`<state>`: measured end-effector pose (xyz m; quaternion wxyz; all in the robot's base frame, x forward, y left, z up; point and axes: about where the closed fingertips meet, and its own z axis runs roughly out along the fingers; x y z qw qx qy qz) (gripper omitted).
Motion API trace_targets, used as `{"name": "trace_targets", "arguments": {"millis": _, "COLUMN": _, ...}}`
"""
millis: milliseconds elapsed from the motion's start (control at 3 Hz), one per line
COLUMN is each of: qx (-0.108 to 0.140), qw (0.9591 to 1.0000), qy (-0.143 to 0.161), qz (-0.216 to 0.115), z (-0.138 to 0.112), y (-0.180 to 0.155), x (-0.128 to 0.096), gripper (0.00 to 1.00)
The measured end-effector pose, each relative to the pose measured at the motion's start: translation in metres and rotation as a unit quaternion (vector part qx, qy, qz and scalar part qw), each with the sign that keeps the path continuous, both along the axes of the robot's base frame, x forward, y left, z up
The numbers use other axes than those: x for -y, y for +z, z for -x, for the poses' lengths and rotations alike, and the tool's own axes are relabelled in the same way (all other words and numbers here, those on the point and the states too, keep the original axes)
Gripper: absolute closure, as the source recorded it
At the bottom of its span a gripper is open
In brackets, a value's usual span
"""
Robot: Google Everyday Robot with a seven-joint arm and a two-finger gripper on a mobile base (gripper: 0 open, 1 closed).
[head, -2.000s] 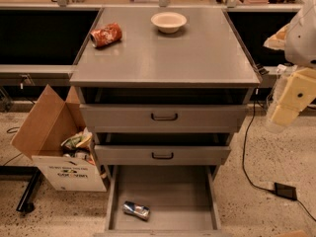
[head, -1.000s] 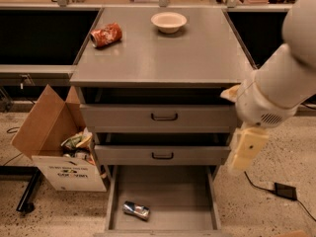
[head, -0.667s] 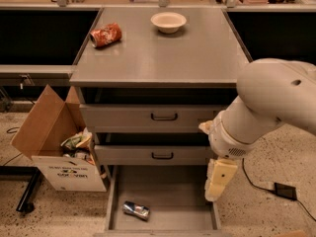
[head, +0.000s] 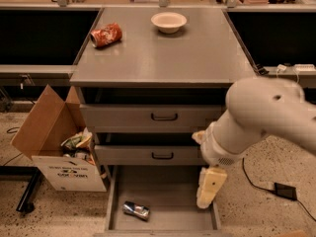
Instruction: Pick redbull can from bottom drawer and place on counter
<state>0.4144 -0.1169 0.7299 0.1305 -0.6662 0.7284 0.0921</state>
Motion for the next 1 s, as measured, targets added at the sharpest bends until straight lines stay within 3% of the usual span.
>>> {"name": "trace_targets", "arguments": {"millis": 333, "qx": 0.003, "qw": 0.9998, "qy": 0.004, "qz": -0.021, "z": -0.005, "y": -0.046, "x": -0.021, "gripper": 0.00}}
{"name": "trace_targets", "arguments": {"millis": 667, "qx": -0.009, "qw": 0.9975, "qy": 0.002, "qz": -0.070, "z": -0.014, "y": -0.125, "x": -0.055, "gripper": 0.00}}
{"name": "trace_targets", "arguments": {"millis": 1000, "qx": -0.011, "qw": 0.9973, "qy": 0.003, "qz": -0.072, "z": -0.014, "y": -0.129, "x": -0.056, "gripper": 0.00}}
